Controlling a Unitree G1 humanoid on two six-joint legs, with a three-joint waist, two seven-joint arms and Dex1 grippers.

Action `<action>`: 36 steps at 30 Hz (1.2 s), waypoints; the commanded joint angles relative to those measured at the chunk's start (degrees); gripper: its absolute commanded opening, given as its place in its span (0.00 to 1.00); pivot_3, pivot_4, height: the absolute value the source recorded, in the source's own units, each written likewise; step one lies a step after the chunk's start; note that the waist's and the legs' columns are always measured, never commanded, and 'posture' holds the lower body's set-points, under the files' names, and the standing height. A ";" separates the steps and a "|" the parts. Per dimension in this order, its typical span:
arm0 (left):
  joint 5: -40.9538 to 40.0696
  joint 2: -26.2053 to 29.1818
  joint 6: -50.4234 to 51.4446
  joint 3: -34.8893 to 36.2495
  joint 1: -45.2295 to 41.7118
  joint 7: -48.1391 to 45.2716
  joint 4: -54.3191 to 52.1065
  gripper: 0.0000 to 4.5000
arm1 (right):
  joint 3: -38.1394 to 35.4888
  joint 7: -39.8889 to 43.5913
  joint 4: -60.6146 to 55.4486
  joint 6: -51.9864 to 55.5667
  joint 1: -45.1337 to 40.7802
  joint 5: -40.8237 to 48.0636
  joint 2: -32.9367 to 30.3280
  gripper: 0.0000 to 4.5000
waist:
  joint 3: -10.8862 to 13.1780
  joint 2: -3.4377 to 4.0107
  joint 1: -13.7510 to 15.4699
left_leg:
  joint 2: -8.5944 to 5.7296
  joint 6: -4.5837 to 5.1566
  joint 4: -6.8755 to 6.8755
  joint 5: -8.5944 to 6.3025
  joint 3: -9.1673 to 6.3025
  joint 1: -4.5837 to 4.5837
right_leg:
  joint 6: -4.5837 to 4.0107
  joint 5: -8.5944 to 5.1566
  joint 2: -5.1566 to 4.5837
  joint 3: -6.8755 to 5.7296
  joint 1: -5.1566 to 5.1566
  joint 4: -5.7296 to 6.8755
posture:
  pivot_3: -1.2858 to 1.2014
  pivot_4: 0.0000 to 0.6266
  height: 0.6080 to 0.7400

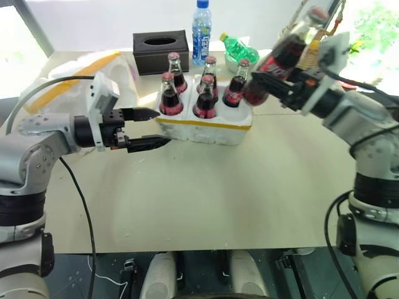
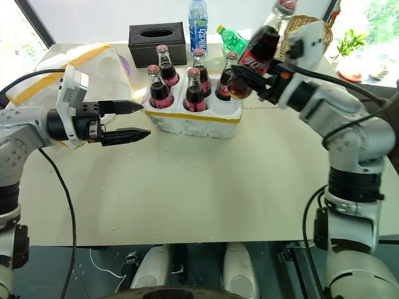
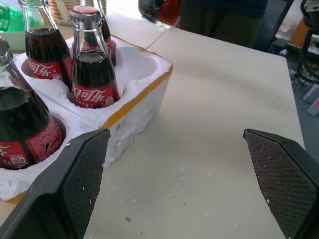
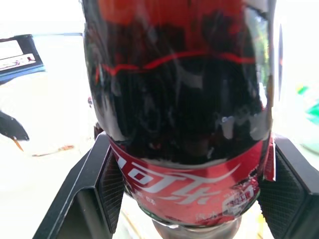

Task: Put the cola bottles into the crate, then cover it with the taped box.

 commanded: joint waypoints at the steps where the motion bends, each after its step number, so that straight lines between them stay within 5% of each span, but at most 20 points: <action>1: -0.33 0.37 -1.37 0.65 -1.61 0.44 -0.50 1.00 | 2.18 -0.42 3.87 -4.63 -2.55 -4.65 2.74 0.64 | 0.00 0.00 0.02 | 0.00 0.00 0.00 0.00 0.00 -0.01 | 0.00 0.00 -0.02 0.00 0.00 0.00 | 0.52 0.24 1.00; 9: -0.34 0.86 -1.59 0.79 -2.16 0.68 -0.19 1.00 | 9.43 0.86 7.28 -7.50 1.49 -13.54 5.70 0.64 | 0.01 0.00 -0.30 | -0.03 0.00 -0.08 0.00 0.03 -0.12 | 0.02 0.01 -0.06 -0.01 -0.12 0.02 | 0.52 0.24 1.00; 12: -0.39 1.44 -1.49 1.26 -1.75 0.53 -0.14 1.00 | 8.37 -0.56 10.23 -5.34 1.37 -13.70 7.61 0.96 | 0.00 -0.01 -0.43 | -0.02 -0.01 -0.11 0.01 0.03 -0.12 | 0.02 0.01 -0.04 -0.01 -0.12 0.02 | 0.52 0.24 1.00; 13: -0.36 1.85 -1.43 1.59 -1.39 0.49 -0.16 1.00 | 8.22 -0.71 10.57 -5.47 1.34 -14.15 7.81 1.00 | 0.00 -0.01 -0.46 | -0.02 -0.01 -0.11 0.01 0.04 -0.10 | 0.02 0.01 -0.03 -0.01 -0.11 0.01 | 0.52 0.24 1.00; 20: -4.37 6.78 2.30 11.27 0.42 2.78 0.09 1.00 | 2.89 3.31 3.25 -2.31 1.07 -10.98 1.98 1.00 | 0.03 0.01 -0.28 | 0.02 -0.06 -0.10 0.03 0.04 -0.06 | 0.01 0.00 -0.06 0.00 -0.12 0.00 | 0.52 0.24 1.00; 25: -4.26 19.49 5.63 22.72 4.47 -0.79 3.94 1.00 | -4.32 14.60 -1.98 4.98 1.45 -2.66 -11.68 1.00 | 0.05 -0.01 -0.50 | 0.01 -0.05 -0.22 0.02 0.03 -0.09 | 0.02 0.00 -0.08 -0.01 -0.14 -0.16 | 0.52 0.24 1.00; 30: 7.64 32.77 -3.73 30.99 18.83 -13.49 19.11 1.00 | -7.43 23.41 -1.07 8.56 1.58 2.09 -21.04 1.00 | 0.03 -0.02 -0.92 | 0.00 -0.15 -0.82 0.08 0.30 0.30 | -0.13 -0.08 -0.13 0.01 -0.16 -0.23 | 0.52 0.24 1.00; 33: 16.72 39.30 -18.37 26.32 23.98 -20.30 35.07 1.00 | -6.85 26.63 -0.11 7.65 0.61 2.91 -22.01 1.00 | 0.03 0.00 -0.96 | 0.09 -0.13 -0.95 0.04 0.33 0.38 | -0.45 -0.26 -0.03 -0.02 -0.26 -0.13 | 0.52 0.24 1.00; 36: 20.26 41.74 -26.26 16.37 18.13 -21.84 45.23 1.00 | -5.66 29.90 -0.13 6.17 0.67 3.11 -21.84 1.00 | 0.03 0.00 -0.56 | 0.14 -0.15 -1.00 0.05 0.37 0.37 | -0.67 -0.37 -0.05 -0.02 -0.34 -0.01 | 0.52 0.24 1.00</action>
